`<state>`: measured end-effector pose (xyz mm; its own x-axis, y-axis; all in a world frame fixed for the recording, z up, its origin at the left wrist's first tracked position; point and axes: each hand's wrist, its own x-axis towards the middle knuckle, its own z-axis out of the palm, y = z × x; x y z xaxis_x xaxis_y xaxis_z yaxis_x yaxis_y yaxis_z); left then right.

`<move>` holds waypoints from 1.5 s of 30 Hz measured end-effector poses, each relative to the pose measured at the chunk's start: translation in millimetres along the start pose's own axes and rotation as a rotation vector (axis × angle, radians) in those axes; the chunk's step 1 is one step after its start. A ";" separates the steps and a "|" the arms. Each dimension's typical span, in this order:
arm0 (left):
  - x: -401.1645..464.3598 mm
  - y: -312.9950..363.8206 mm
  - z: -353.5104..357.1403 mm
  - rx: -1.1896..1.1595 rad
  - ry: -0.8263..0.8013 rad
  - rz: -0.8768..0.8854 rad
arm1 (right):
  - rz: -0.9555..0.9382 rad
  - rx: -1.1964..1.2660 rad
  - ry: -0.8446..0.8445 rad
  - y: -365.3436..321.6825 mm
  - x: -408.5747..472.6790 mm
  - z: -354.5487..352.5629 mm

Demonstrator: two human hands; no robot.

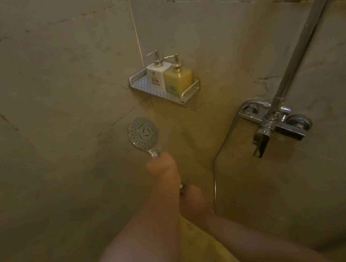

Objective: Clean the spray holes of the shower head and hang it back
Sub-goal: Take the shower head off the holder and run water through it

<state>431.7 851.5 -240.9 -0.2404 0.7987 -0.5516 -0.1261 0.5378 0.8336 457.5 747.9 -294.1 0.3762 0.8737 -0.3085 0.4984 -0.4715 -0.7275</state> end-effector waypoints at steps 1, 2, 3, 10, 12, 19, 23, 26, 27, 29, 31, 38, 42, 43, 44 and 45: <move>4.2 -5.7 -4.8 -0.034 0.036 0.026 | -0.011 -0.053 -0.014 2.9 1.3 8.1; 6.4 -8.0 -7.1 -0.105 0.012 0.069 | -0.002 -0.070 -0.003 3.8 0.3 12.5; 9.5 -7.2 -5.4 -0.019 -0.013 0.102 | 0.016 -0.054 0.001 3.1 -1.2 12.8; 15.5 -7.3 -4.4 0.026 -0.023 -0.047 | 0.021 -0.030 -0.021 0.2 1.8 3.5; 12.1 -4.0 -4.2 0.019 0.045 -0.034 | 0.038 -0.041 -0.020 2.8 6.7 -1.2; 12.1 4.8 -7.7 -0.109 -0.092 -0.190 | -0.017 -0.099 -0.086 -0.9 5.4 -19.6; 11.9 20.7 -20.9 -0.254 -0.449 -0.211 | -0.017 0.042 -0.145 -8.8 -5.9 -39.2; 2.1 24.0 -44.0 -0.517 -0.792 -0.236 | 0.064 0.318 -0.369 -11.9 -17.9 -58.2; 0.0 20.8 -51.1 -0.613 -0.905 -0.226 | 0.088 0.409 -0.483 -12.1 -21.0 -63.3; -3.1 10.9 -60.3 -0.757 -1.093 -0.201 | 0.116 0.519 -0.676 -12.3 -24.8 -70.3; -6.1 1.1 -59.7 -0.847 -1.238 -0.238 | 0.121 0.580 -0.844 -12.8 -26.7 -74.3; -19.2 0.6 -45.0 -0.799 -1.547 -0.229 | 0.190 0.742 -1.143 -9.2 -30.4 -77.3; -16.2 7.5 -40.0 -0.647 -1.407 -0.235 | 0.157 0.719 -0.906 -9.3 -34.1 -78.5; -15.5 8.4 -38.4 -0.617 -1.336 -0.239 | 0.157 0.706 -0.841 -9.1 -33.6 -77.4; -15.5 9.6 -36.4 -0.582 -1.253 -0.238 | 0.161 0.694 -0.773 -7.8 -32.7 -75.8; -16.4 11.3 -34.1 -0.543 -1.161 -0.235 | 0.169 0.681 -0.704 -7.0 -32.4 -74.3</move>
<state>401.5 835.2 -221.4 0.7733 0.6136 -0.1599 -0.4874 0.7365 0.4690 499.8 714.0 -233.5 -0.2585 0.7772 -0.5737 -0.1569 -0.6197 -0.7690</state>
